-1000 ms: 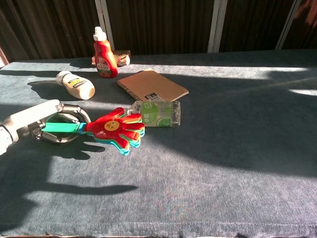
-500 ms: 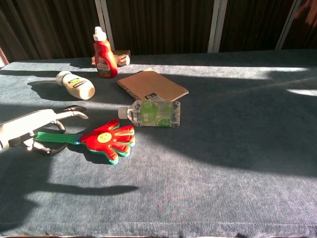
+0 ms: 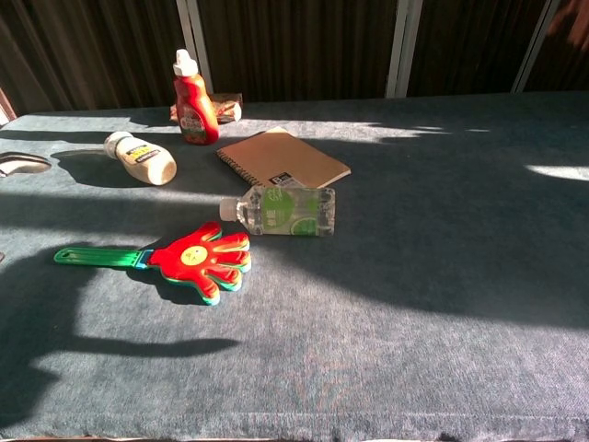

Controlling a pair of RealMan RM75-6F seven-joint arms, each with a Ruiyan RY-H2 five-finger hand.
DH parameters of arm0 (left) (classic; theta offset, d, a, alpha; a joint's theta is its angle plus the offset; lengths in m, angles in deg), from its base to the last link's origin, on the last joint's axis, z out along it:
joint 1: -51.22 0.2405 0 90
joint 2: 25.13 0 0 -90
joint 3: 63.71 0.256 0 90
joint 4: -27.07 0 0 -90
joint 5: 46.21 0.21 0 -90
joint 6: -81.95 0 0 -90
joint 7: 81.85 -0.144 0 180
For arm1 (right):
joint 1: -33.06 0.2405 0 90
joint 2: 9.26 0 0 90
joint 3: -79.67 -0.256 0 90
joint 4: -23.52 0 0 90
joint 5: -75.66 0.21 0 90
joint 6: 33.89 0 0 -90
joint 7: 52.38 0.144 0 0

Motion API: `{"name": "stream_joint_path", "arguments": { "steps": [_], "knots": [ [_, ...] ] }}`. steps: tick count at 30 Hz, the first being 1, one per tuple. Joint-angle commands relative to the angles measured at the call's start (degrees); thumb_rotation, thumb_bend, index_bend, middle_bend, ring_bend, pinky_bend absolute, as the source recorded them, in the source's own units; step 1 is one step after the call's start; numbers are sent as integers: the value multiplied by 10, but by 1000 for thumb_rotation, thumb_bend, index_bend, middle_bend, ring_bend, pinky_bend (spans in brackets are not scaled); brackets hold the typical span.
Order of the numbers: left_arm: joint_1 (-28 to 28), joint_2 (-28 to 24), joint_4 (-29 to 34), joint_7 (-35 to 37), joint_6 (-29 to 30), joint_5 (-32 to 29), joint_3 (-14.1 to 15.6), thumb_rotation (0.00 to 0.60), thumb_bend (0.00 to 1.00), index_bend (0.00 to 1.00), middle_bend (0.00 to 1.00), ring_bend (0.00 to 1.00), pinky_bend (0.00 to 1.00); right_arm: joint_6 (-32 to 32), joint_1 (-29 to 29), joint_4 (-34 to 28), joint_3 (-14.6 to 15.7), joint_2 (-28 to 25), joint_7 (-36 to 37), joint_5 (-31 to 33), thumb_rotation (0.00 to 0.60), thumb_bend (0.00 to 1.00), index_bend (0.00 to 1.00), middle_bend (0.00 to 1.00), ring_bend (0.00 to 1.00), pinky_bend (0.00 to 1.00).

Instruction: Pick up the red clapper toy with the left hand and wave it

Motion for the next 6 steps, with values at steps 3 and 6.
{"name": "stream_joint_path", "arguments": {
  "steps": [3, 6],
  "knots": [
    [102, -59, 44, -57, 137, 49, 26, 600, 440, 19, 0, 0, 0, -3, -3, -1, -2, 4, -9, 2, 600, 76, 0, 0, 0, 0],
    [102, -66, 48, -49, 114, 36, 21, 600, 439, 12, 0, 0, 0, -4, -4, -2, -2, 4, -13, 1, 600, 76, 0, 0, 0, 0]
  ]
}}
